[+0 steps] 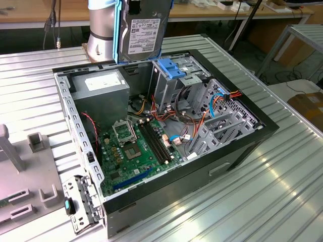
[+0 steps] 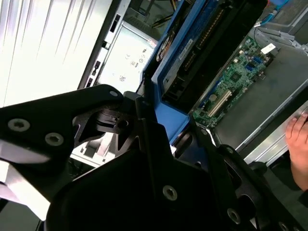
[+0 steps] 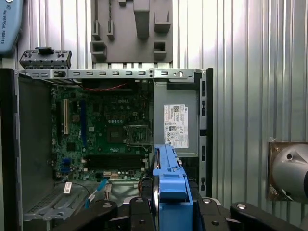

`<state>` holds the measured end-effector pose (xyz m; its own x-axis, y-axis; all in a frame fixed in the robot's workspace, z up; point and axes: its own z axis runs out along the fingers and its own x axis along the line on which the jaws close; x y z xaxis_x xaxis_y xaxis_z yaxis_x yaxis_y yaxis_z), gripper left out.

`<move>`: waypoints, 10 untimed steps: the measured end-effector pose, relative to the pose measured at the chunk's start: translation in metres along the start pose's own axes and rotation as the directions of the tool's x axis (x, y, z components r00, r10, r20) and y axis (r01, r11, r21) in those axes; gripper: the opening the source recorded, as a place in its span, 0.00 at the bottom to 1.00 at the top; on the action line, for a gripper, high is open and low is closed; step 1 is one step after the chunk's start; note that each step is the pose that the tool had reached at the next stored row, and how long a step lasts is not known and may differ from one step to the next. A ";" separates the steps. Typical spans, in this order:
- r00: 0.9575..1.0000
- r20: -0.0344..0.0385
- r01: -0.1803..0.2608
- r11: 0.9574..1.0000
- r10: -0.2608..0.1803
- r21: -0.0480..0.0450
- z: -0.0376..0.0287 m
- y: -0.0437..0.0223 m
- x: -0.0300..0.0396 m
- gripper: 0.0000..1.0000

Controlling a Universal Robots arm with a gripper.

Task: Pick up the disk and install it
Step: 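Insert the disk into the insertion slot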

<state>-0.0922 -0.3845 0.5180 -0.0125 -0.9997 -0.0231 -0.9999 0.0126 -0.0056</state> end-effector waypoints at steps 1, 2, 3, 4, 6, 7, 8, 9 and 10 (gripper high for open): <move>1.000 0.000 0.000 1.000 0.000 0.000 0.0000 0.0000 0.0016 0.37; 1.000 0.000 0.000 1.000 0.000 0.000 0.0000 -0.0001 0.0048 0.37; 1.000 0.000 0.000 1.000 0.000 0.000 0.0001 -0.0001 0.0057 0.37; 1.000 0.000 0.000 1.000 0.000 0.000 0.0001 -0.0001 0.0075 0.37; 1.000 0.000 0.000 1.000 0.000 0.000 0.0002 -0.0002 0.0114 0.37; 1.000 0.000 0.000 1.000 0.000 0.000 0.0002 -0.0004 0.0213 0.37; 1.000 0.000 0.000 1.000 0.000 0.000 0.0004 -0.0007 0.0312 0.37; 1.000 0.000 0.000 1.000 0.000 0.000 0.0006 -0.0008 0.0369 0.37; 1.000 0.000 0.000 1.000 0.000 0.000 0.0007 -0.0010 0.0414 0.37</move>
<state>-0.0918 -0.4258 0.5164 -0.0124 -0.9997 -0.0232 -0.9999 0.0125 -0.0057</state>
